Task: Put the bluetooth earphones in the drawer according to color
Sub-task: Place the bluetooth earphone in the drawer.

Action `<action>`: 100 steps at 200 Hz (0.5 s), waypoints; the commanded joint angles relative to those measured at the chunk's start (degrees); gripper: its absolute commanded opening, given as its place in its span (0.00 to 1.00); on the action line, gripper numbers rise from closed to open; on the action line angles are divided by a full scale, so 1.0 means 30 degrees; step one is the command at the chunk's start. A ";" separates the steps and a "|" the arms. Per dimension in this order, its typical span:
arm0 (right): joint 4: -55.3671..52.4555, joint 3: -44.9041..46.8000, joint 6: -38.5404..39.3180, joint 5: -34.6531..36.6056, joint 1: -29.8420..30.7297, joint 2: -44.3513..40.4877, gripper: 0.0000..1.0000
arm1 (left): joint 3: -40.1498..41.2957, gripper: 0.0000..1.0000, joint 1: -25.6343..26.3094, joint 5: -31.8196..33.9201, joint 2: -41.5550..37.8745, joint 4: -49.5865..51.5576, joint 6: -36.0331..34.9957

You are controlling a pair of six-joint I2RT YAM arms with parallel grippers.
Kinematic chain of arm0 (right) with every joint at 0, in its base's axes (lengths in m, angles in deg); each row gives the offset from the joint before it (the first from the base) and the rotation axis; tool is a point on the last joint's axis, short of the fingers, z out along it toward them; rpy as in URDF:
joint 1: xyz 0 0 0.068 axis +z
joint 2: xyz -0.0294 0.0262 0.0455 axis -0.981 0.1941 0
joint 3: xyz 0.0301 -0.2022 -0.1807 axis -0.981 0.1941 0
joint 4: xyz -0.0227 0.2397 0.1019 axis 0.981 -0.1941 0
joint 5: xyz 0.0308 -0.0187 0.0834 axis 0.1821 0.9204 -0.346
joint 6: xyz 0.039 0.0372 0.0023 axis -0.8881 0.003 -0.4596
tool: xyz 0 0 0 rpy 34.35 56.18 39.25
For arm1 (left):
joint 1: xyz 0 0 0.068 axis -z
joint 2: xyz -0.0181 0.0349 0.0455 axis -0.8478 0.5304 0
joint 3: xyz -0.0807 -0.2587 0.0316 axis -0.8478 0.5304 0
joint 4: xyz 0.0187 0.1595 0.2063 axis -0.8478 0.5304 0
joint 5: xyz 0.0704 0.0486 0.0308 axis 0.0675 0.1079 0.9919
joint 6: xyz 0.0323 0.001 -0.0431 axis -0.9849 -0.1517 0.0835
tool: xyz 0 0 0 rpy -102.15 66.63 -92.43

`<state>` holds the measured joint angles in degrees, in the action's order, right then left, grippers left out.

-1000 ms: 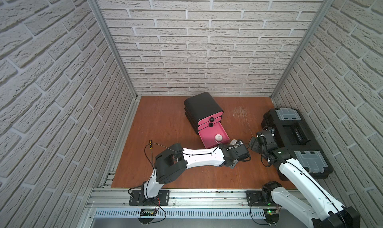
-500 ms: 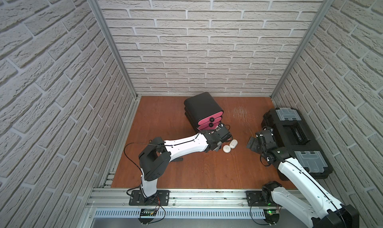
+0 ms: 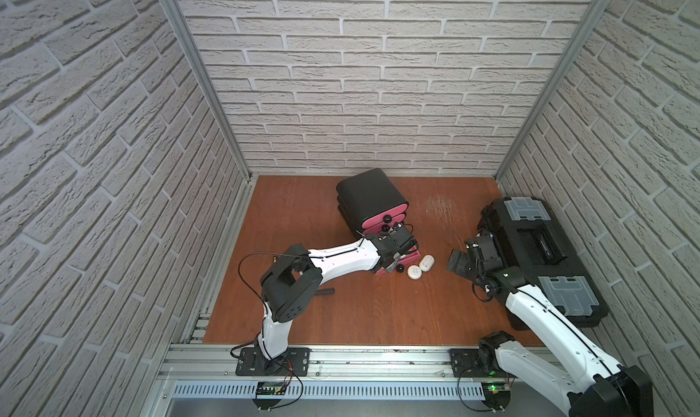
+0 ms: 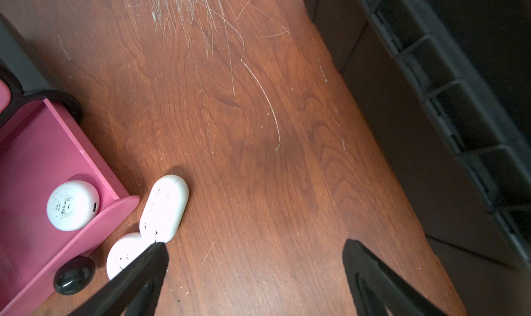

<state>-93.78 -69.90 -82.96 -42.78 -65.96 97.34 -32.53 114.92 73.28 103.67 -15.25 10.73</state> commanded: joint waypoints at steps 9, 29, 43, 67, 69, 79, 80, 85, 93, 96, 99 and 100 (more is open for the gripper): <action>0.0690 0.0288 0.0236 -0.0400 -0.0150 0.0241 0.99 | -0.0380 0.46 -0.0281 -0.0276 0.0682 -0.0695 -0.0282; 0.0625 0.0131 0.0333 -0.0660 -0.0168 0.0526 0.99 | -0.0288 0.47 -0.0494 -0.0362 0.0826 -0.0889 -0.0267; 0.0556 -0.0012 0.0438 -0.0860 -0.0160 0.0754 0.99 | -0.0343 0.52 -0.0583 -0.0407 0.0931 -0.0892 -0.0342; 0.0595 -0.0105 0.0692 -0.1326 -0.0168 0.1017 0.98 | -0.0586 0.70 -0.0548 -0.0694 0.0742 -0.0599 -0.0401; 0.0606 -0.0105 0.0732 -0.1369 -0.0154 0.1036 0.98 | -0.0607 0.71 -0.0553 -0.0710 0.0690 -0.0598 -0.0401; 0.0696 -0.0074 0.0861 -0.1565 -0.0165 0.1102 0.98 | -0.0557 0.76 -0.0400 -0.0776 0.0275 -0.0601 -0.0430; 0.0712 -0.0075 0.0876 -0.1567 -0.0172 0.1106 0.98 | -0.0556 0.77 -0.0390 -0.0789 0.0244 -0.0599 -0.0445; 0.0752 -0.0025 0.0916 -0.1612 -0.0159 0.1110 0.98 | -0.0556 0.79 -0.0287 -0.0788 -0.0006 -0.0571 -0.0486; 0.0826 0.0025 0.0973 -0.1653 -0.0149 0.1139 0.97 | -0.0565 0.83 -0.0128 -0.0730 -0.0404 -0.0465 -0.0518; 0.0857 0.0039 0.1004 -0.1656 -0.0157 0.1139 0.97 | -0.0557 0.83 -0.0070 -0.0717 -0.0523 -0.0423 -0.0518; 0.0894 0.0074 0.1052 -0.1704 -0.0176 0.1139 0.97 | -0.0556 0.85 -0.0011 -0.0675 -0.0699 -0.0396 -0.0544; 0.0898 0.0072 0.1059 -0.1710 -0.0177 0.1139 0.96 | -0.0541 0.85 0.0010 -0.0666 -0.0755 -0.0379 -0.0546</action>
<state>-93.28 -69.83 -81.34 -46.74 -66.01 100.75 -33.01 113.69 71.66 105.51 -16.69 9.68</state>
